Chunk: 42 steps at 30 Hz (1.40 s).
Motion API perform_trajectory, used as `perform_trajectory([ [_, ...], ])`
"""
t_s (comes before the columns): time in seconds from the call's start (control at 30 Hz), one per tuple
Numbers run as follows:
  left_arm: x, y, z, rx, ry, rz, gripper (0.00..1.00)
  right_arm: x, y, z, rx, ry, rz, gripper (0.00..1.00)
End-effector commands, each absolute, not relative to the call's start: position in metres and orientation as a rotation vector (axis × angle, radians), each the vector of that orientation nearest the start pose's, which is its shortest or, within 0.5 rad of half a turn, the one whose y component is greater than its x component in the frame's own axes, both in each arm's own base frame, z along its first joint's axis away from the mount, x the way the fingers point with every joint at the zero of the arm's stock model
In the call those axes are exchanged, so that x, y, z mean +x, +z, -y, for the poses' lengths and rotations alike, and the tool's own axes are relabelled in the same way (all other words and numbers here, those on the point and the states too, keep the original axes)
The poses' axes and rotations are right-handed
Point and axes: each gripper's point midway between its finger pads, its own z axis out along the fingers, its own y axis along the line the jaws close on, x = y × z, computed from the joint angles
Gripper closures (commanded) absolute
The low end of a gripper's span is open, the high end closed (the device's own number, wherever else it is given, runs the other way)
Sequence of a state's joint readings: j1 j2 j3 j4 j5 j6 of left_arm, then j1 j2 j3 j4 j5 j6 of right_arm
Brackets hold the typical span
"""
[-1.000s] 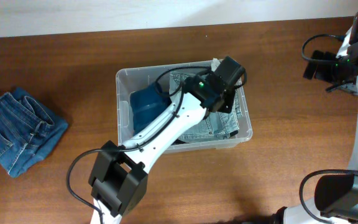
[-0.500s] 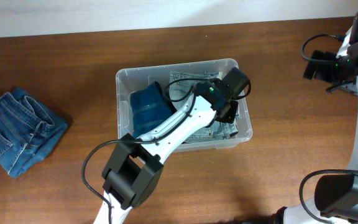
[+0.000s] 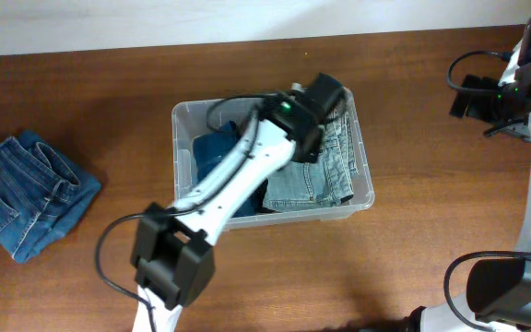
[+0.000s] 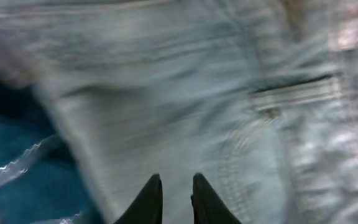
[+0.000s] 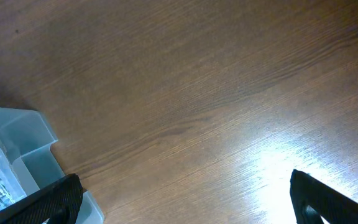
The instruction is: Pack container
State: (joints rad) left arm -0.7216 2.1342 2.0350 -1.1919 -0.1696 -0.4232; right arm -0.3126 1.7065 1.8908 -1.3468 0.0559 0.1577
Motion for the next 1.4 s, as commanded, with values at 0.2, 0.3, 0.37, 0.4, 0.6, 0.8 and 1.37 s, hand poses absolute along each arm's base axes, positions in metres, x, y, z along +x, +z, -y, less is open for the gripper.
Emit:
perform_trajectory([
  [0.2,0.36,0.113,0.263,0.332,0.097,-2.914,0.83,0.362,0.256,0.129,0.666,-0.131,-2.646,0.01],
  [0.3,0.349,0.095,0.262,0.354,0.115,-2.953,0.83,0.362,0.256,0.129,0.665,-0.131,-2.646,0.01],
  [0.37,0.346,0.081,0.259,0.358,0.13,-2.965,0.83,0.362,0.256,0.129,0.666,-0.131,-2.646,0.01],
  [0.4,0.344,0.073,0.257,0.36,0.138,-2.969,0.83,0.362,0.256,0.129,0.666,-0.131,-2.646,0.01],
  [0.6,0.341,0.059,0.256,0.357,0.126,-2.98,0.98,0.362,0.256,0.129,0.666,-0.131,-2.646,0.01],
  [0.8,0.362,0.131,0.269,0.318,-0.003,-2.852,0.99,0.362,0.256,0.129,0.666,-0.131,-2.646,0.01],
  [1.37,0.385,0.277,0.059,-0.341,0.061,-2.644,0.95,0.362,0.256,0.129,0.666,-0.131,-2.646,0.01],
])
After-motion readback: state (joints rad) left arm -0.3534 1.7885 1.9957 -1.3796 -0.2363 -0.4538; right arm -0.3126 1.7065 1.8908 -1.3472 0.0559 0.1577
